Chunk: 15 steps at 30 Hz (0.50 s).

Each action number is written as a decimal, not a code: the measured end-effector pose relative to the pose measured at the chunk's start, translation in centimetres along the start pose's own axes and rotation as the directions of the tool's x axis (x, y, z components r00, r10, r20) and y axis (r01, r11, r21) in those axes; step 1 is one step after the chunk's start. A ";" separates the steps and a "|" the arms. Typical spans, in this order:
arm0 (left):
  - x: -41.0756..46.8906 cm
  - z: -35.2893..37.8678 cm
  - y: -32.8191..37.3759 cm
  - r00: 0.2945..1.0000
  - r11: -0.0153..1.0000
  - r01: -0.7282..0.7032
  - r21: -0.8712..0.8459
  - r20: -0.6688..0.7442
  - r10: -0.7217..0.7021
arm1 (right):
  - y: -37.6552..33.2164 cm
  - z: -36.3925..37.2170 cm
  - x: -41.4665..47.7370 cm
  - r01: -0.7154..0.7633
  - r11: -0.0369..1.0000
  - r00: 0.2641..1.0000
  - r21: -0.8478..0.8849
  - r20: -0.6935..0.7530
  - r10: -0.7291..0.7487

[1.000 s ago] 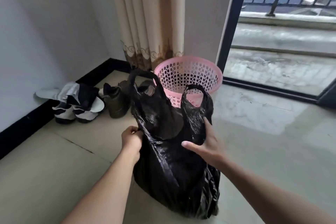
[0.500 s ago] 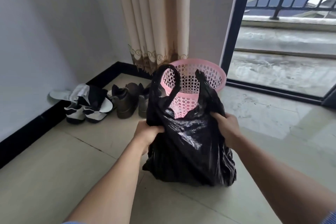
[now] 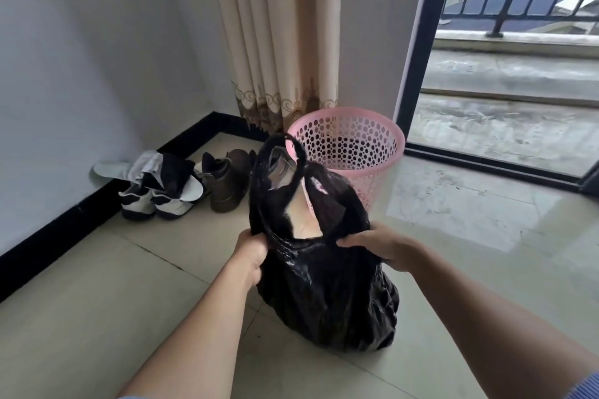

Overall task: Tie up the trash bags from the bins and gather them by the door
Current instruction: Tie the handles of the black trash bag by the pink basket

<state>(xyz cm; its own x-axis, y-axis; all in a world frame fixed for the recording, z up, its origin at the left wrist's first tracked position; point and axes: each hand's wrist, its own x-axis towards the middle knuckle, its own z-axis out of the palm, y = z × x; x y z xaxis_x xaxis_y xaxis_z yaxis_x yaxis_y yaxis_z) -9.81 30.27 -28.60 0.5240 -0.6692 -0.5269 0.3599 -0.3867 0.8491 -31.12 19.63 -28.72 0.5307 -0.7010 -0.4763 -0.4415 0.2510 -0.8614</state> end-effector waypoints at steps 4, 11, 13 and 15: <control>0.7 -0.5 0.4 0.981 0.999 0.000 -0.044 -0.195 -0.009 | -0.4 -0.1 0.3 0.074 0.974 0.980 0.216 -0.198 -0.031; -1.3 1.3 1.6 0.957 0.979 0.118 -0.165 0.282 -0.068 | -1.2 0.6 0.7 0.106 0.848 0.965 0.519 -0.260 0.038; -1.2 1.0 1.7 0.897 0.978 0.111 -0.179 0.441 -0.021 | -1.0 0.4 0.8 0.070 0.826 0.973 0.560 -0.222 0.068; -1.2 1.2 1.6 0.858 0.986 0.100 -0.132 0.513 -0.019 | -0.9 0.1 0.6 -0.009 0.814 0.986 0.581 -0.128 0.102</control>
<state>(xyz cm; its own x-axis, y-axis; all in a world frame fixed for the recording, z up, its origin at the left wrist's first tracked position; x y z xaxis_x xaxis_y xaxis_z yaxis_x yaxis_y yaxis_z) -10.84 29.70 -26.54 0.0466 -0.8926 -0.4484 0.5093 -0.3649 0.7794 -30.26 19.03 -28.24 0.3859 -0.7512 -0.5355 0.0565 0.5987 -0.7990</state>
